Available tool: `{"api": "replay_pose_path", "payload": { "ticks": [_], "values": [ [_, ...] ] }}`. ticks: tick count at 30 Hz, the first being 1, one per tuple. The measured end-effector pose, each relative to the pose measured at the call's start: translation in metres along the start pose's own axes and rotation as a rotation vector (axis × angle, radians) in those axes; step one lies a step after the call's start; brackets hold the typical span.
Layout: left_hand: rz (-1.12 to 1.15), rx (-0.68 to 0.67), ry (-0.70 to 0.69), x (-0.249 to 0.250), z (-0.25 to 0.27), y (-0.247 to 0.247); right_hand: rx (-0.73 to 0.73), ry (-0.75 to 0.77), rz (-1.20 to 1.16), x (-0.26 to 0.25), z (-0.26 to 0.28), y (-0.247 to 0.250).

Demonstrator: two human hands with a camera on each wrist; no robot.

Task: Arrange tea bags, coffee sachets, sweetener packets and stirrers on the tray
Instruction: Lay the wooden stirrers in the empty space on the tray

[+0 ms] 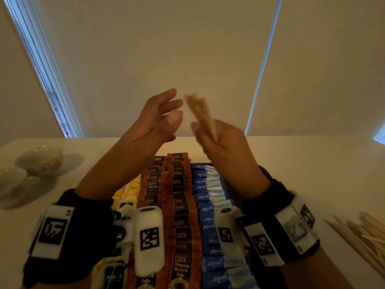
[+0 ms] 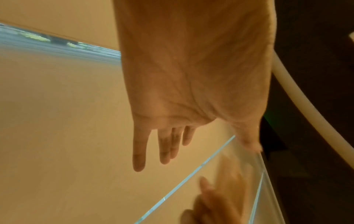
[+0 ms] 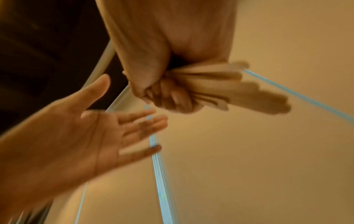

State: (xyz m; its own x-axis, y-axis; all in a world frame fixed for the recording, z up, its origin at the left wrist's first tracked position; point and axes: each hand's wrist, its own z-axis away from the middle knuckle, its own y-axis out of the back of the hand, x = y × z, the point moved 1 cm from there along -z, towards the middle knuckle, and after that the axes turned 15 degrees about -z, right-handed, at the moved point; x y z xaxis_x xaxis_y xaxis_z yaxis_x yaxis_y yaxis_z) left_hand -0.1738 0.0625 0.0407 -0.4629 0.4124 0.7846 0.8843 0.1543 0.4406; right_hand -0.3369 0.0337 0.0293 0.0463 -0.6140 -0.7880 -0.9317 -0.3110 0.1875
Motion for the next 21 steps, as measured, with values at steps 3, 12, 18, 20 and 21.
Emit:
{"api": "replay_pose_path", "payload": {
  "ticks": [3, 12, 18, 20, 21],
  "values": [
    [-0.271, -0.165, 0.0, -0.006, 0.007, -0.005, 0.193, -0.054, -0.45, -0.005, -0.001, 0.005],
    [-0.329, -0.385, 0.027, 0.007, 0.016, -0.035, 0.289, -0.12, -0.686, -0.011, 0.002, -0.02],
    [-0.521, -0.344, 0.046, 0.003, 0.016, -0.021, 0.169, -0.274, -0.784, -0.007, -0.003, -0.011],
    [-0.624, -0.368, 0.085, 0.0, 0.017, -0.016, 0.161, -0.359, -0.826, -0.005, -0.003, -0.006],
    [-0.672, -0.385, 0.104, -0.003, 0.016, -0.015, 0.174, -0.401, -0.859, -0.004, -0.004, -0.004]
  ]
}}
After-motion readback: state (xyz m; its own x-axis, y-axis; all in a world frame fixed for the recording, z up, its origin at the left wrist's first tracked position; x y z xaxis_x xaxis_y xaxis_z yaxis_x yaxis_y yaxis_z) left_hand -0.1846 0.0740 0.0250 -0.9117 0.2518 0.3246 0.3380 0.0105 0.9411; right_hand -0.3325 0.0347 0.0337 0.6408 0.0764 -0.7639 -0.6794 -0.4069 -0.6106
